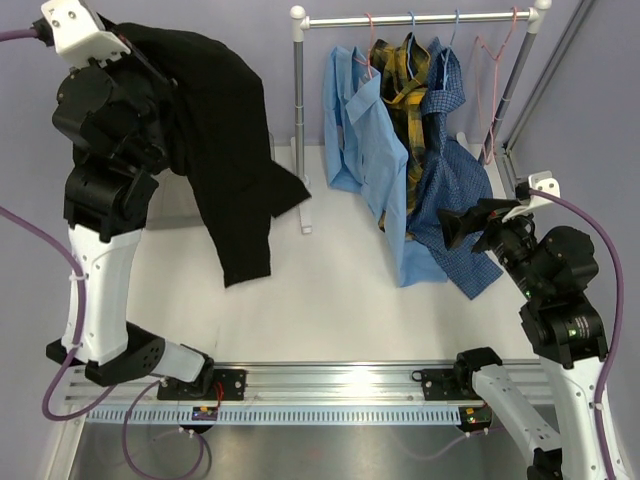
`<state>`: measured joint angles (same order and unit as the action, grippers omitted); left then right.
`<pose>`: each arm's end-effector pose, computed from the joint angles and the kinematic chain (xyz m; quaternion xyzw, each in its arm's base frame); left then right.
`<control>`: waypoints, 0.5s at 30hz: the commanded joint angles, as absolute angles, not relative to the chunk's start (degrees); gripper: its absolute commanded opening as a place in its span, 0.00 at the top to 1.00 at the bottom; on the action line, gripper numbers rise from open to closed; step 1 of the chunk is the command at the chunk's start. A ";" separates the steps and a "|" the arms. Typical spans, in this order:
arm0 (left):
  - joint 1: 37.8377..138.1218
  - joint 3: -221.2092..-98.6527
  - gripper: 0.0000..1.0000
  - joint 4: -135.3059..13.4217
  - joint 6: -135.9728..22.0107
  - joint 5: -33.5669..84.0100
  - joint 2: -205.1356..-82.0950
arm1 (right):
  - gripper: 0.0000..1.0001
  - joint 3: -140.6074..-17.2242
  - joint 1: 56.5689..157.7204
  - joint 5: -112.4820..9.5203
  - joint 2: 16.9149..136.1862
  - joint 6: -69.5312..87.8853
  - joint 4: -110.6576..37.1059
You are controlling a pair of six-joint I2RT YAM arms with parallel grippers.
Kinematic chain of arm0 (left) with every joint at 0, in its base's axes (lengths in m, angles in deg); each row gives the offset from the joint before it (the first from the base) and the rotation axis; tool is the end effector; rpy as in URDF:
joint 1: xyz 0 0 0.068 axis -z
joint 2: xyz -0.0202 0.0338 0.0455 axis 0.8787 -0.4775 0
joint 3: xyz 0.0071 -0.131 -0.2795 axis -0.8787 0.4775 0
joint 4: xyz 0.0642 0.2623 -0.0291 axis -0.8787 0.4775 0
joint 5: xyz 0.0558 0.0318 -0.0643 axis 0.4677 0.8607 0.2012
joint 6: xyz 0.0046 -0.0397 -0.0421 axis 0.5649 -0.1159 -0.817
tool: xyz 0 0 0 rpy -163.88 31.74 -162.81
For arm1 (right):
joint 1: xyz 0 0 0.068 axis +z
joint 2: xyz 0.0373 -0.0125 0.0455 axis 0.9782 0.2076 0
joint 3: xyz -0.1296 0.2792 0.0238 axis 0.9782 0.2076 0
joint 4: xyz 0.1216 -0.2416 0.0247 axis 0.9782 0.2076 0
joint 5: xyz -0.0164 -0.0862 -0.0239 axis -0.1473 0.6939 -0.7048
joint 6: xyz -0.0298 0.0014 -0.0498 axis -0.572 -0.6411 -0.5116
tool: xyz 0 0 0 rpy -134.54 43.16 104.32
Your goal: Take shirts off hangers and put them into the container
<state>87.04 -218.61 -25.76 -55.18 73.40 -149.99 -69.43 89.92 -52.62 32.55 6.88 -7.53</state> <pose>0.1929 -0.0626 0.6732 -0.1923 0.5978 -0.0321 0.7776 0.0862 0.0246 0.4703 -0.0994 0.7048 0.1540 0.6853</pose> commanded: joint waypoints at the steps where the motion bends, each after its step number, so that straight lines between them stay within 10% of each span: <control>1: 82.16 -216.18 1.00 -41.59 -46.63 69.09 -151.62 | 0.01 -68.94 90.59 -54.91 32.82 7.63 -7.93; 15: 64.65 -189.38 1.00 -50.40 -57.44 58.97 -157.23 | 0.01 -66.21 90.67 -54.56 32.47 6.41 -7.75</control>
<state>65.88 -193.01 -45.45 -54.81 61.80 -155.36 -66.59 89.96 -53.95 32.59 7.12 -7.50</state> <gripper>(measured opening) 0.038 0.993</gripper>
